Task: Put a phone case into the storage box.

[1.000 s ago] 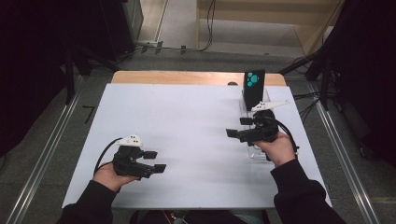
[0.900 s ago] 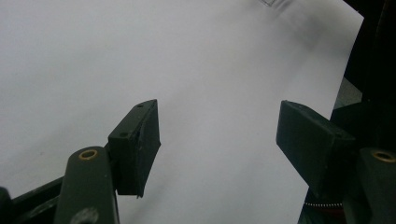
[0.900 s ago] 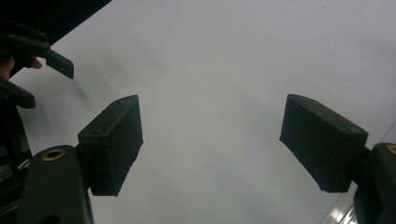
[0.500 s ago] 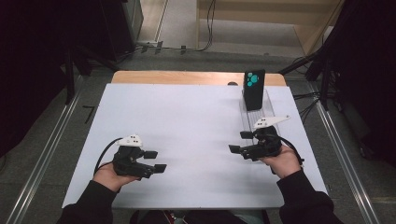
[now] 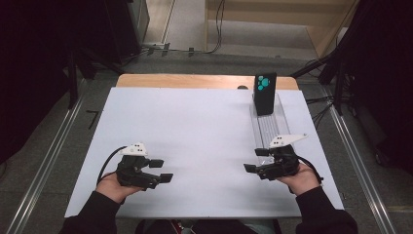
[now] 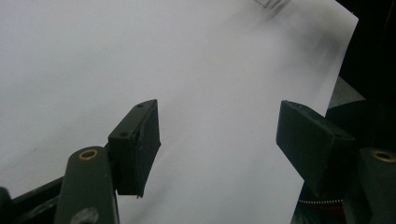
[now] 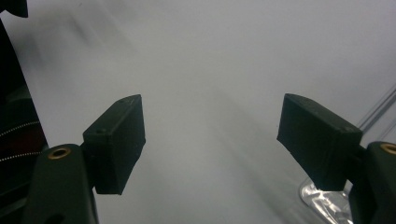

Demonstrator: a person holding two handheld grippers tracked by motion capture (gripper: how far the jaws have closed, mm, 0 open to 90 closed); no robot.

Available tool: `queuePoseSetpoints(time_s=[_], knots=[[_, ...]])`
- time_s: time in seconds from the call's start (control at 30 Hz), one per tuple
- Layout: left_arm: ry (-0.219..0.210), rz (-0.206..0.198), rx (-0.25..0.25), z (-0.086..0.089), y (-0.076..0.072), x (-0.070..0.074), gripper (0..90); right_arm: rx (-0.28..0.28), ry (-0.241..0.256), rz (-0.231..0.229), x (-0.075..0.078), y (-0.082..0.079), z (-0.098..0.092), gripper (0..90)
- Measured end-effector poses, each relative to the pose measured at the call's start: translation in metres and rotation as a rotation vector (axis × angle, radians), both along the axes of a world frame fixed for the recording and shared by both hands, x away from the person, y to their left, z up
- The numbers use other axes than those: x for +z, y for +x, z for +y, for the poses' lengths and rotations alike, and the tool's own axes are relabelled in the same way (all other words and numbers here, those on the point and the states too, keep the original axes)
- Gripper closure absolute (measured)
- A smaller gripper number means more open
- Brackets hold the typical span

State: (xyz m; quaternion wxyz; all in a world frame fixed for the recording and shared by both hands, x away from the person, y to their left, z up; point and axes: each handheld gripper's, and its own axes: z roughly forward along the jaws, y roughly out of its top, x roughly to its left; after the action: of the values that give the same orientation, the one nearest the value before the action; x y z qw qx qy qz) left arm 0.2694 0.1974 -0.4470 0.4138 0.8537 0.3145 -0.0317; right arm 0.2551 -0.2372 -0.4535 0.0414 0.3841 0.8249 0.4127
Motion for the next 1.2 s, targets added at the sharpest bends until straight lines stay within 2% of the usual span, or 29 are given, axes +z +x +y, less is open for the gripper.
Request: queuePoseSetpoints(time_s=[0.17,0.53,1.2], knots=[[0.000,0.003,0.010,0.001,-0.002,-0.001,30.9,0.013,0.002,0.016,-0.007,-0.006,-0.002,21.4],[-0.006,-0.001,0.019,0.004,-0.005,-0.003,30.9,0.038,-0.027,0.022,-0.016,-0.013,-0.007,21.4],[-0.009,0.002,0.016,0.006,-0.004,-0.003,30.8,0.043,-0.029,0.033,-0.018,-0.013,-0.007,21.4]])
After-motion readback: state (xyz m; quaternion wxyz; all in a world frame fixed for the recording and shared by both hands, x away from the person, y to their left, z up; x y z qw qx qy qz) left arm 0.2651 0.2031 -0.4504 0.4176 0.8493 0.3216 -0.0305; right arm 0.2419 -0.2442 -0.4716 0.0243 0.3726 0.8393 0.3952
